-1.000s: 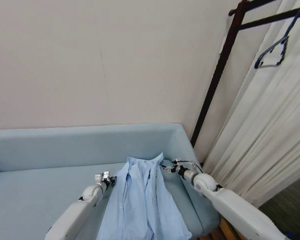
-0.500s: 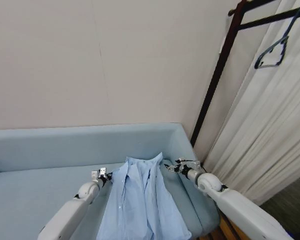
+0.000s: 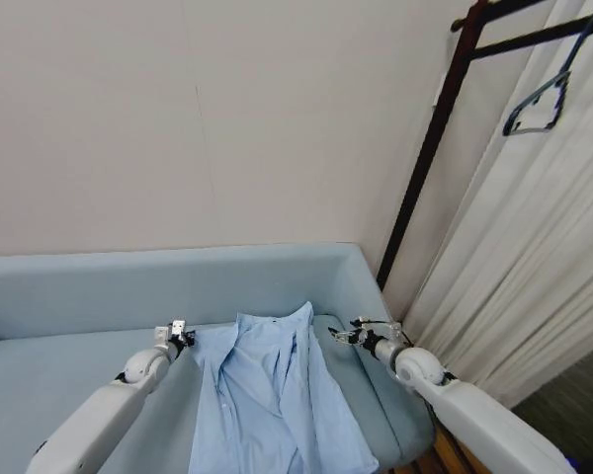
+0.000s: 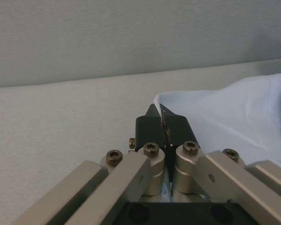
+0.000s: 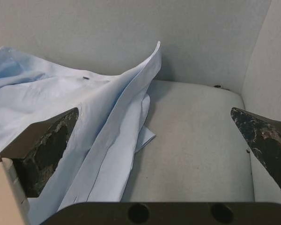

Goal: Pick up the clothes from the sofa and hang them on the clothes hanger.

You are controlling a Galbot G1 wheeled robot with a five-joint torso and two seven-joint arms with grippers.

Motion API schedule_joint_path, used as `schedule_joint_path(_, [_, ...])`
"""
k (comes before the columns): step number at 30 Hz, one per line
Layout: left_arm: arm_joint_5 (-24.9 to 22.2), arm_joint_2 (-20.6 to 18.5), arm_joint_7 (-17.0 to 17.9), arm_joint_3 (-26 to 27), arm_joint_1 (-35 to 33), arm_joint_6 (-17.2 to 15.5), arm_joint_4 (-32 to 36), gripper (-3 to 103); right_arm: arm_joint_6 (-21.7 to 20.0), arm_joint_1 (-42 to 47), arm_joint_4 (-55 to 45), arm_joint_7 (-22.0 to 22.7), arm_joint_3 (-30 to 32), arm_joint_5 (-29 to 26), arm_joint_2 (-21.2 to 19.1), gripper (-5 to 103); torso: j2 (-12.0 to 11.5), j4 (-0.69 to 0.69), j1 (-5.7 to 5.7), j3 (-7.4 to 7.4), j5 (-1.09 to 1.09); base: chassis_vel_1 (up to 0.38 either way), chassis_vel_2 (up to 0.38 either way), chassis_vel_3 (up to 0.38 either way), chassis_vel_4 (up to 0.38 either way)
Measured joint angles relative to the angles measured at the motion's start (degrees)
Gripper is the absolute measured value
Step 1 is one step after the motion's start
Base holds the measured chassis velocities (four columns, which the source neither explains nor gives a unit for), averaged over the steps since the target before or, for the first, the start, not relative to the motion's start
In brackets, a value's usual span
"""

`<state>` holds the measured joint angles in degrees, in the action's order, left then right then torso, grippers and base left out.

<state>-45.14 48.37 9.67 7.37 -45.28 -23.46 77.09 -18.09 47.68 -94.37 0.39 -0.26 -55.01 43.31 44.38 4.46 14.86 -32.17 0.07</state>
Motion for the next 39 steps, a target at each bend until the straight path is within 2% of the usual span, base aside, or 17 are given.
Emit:
schedule_joint_path(5, [1.91,1.61,-0.05,-0.88,1.78,1.25,-3.24,0,-0.04,0.53,0.00,-0.04,-0.18,-0.21,0.45,100,0.00,0.00,0.00,0.00,-0.01,0.000,0.000,0.000,0.000])
schedule_joint_path(8, [1.96,2.41,-0.24,-1.15,1.69,1.64,-2.38,0,-0.12,0.84,-0.09,0.09,-0.23,-0.41,0.74,100,-0.01,0.01,0.00,0.00,0.01,0.000,0.000,0.000,0.000])
schedule_joint_path(12, [0.81,2.81,-1.33,-0.58,-1.39,1.57,5.04,22,-0.24,1.72,-1.02,1.33,0.94,-1.05,1.08,100,0.00,0.01,0.00,0.00,0.00,0.000,0.000,0.000,0.000])
schedule_joint_path(14, [0.32,2.79,-1.33,0.01,-2.26,1.42,6.92,22,-0.37,2.10,-1.60,1.62,1.74,-1.17,1.08,100,0.00,0.01,0.00,0.00,0.01,0.000,0.000,0.000,0.000])
schedule_joint_path(15, [-0.36,2.62,-1.18,1.20,-3.99,1.37,10.09,32,-0.50,2.82,-3.02,2.39,3.06,-1.41,1.07,100,0.00,0.02,0.00,0.01,0.02,0.000,0.000,0.000,0.000])
schedule_joint_path(18, [-0.84,2.28,-1.02,3.14,-6.69,1.34,14.31,38,-0.52,4.12,-5.65,3.89,4.75,-1.63,0.93,100,0.00,0.01,0.00,0.00,0.01,0.000,0.000,0.000,0.000])
schedule_joint_path(22, [-1.09,1.52,0.40,7.59,-11.98,1.24,22.73,59,-0.54,6.31,-12.97,9.22,7.34,-1.69,0.55,100,0.00,0.00,-0.01,0.00,0.00,0.000,0.000,0.000,0.000])
schedule_joint_path(23, [-1.09,1.52,0.40,7.59,-11.98,1.24,22.73,59,-0.54,6.31,-12.97,9.22,7.34,-1.69,0.55,100,0.00,0.00,-0.01,0.00,0.00,0.000,0.000,0.000,0.000])
schedule_joint_path(24, [-1.42,1.36,1.26,8.88,-13.03,1.33,25.04,59,-0.66,6.35,-15.40,12.20,8.19,-1.68,0.55,100,0.00,0.00,-0.01,0.01,0.00,0.000,0.000,0.000,0.000])
schedule_joint_path(28, [-3.07,0.57,4.21,12.48,-15.21,3.44,33.03,81,-2.97,1.42,-22.10,26.73,9.61,-3.88,-0.19,100,0.00,0.02,-0.01,0.01,0.01,0.000,0.000,0.000,0.000])
schedule_joint_path(29, [-3.71,0.27,4.76,13.30,-15.31,3.96,34.94,81,-3.51,-1.37,-23.42,30.61,9.65,-5.30,-0.59,100,0.00,0.01,-0.01,0.01,0.02,0.000,0.000,0.000,0.000])
schedule_joint_path(30, [-3.71,0.27,4.76,13.30,-15.31,3.96,34.94,81,-3.51,-1.37,-23.42,30.61,9.65,-5.30,-0.59,100,0.00,0.01,-0.01,0.01,0.02,0.000,0.000,0.000,0.000])
schedule_joint_path(32, [-5.98,-0.49,6.82,14.76,-15.05,4.72,39.04,92,-4.86,-8.07,-25.33,37.91,9.53,-8.44,-1.86,100,0.00,-0.01,-0.01,0.01,0.01,0.000,0.000,0.000,0.000])
schedule_joint_path(33, [-5.98,-0.49,6.82,14.76,-15.05,4.72,39.04,92,-4.86,-8.07,-25.33,37.91,9.53,-8.44,-1.86,100,0.00,-0.01,-0.01,0.01,0.01,0.000,0.000,0.000,0.000])
schedule_joint_path(35, [-7.82,-1.38,8.12,16.17,-14.28,4.70,42.61,98,-6.04,-15.19,-26.63,43.47,8.76,-11.91,-3.54,100,0.00,0.00,-0.01,0.00,0.01,0.000,0.000,0.000,0.000])
schedule_joint_path(36, [-8.43,-1.81,8.43,16.89,-13.98,4.22,44.29,100,-6.95,-19.45,-27.25,46.31,8.15,-14.50,-4.54,100,0.00,0.01,-0.01,0.00,0.03,0.000,0.000,0.000,0.000])
schedule_joint_path(39, [-9.10,-2.25,8.63,18.16,-13.81,3.42,46.95,100,-8.14,-27.64,-28.30,50.25,6.89,-19.54,-6.36,100,0.00,0.00,0.00,0.00,0.01,0.000,0.000,0.000,0.000])
